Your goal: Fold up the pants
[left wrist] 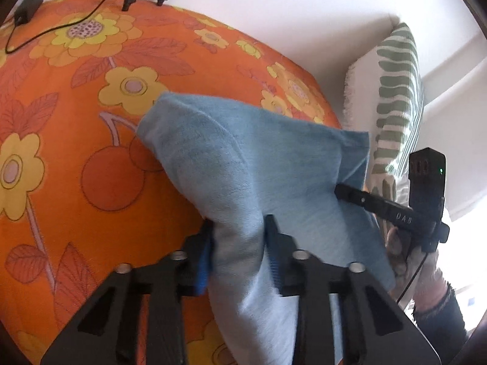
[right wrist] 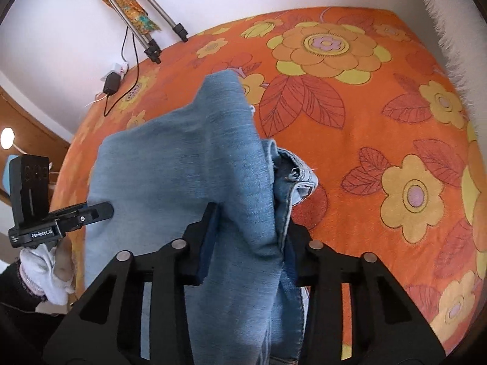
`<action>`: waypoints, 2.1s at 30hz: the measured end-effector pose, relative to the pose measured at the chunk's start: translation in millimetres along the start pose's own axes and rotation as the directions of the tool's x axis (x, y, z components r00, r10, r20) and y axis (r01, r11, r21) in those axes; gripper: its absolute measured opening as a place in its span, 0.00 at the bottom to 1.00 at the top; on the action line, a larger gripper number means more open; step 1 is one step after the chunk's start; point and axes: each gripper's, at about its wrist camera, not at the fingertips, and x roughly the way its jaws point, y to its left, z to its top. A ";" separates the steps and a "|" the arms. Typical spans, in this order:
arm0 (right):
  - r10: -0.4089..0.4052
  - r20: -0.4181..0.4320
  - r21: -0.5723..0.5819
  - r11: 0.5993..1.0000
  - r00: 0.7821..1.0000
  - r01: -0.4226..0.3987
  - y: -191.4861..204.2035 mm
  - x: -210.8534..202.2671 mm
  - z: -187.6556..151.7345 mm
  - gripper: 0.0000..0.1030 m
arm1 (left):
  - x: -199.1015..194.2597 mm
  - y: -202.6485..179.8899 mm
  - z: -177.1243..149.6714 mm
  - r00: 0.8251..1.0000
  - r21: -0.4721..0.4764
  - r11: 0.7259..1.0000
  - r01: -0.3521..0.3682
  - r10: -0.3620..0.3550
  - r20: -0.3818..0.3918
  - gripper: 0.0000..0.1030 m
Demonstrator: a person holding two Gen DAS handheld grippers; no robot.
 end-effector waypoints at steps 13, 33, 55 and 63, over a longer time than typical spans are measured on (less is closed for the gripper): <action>-0.131 0.169 -0.087 0.985 0.977 0.147 57.5 -58.6 -10.2 0.16 | -29.9 -44.9 4.2 0.996 0.165 0.986 0.025 -0.039 0.083 0.14; -0.226 0.465 -0.028 0.962 0.856 0.270 57.9 -123.0 110.8 0.14 | -12.1 -124.7 169.6 0.974 0.380 0.925 0.028 -0.111 0.197 0.13; -0.351 0.356 0.163 0.936 0.866 0.313 -68.7 -15.4 217.5 0.25 | 102.3 -99.7 253.1 0.965 0.320 0.928 -0.191 0.118 0.235 0.18; -0.489 0.379 0.182 0.872 0.786 0.455 -65.1 -25.8 224.6 0.40 | 79.3 -66.3 257.1 0.945 0.233 0.936 -0.265 0.205 0.254 0.18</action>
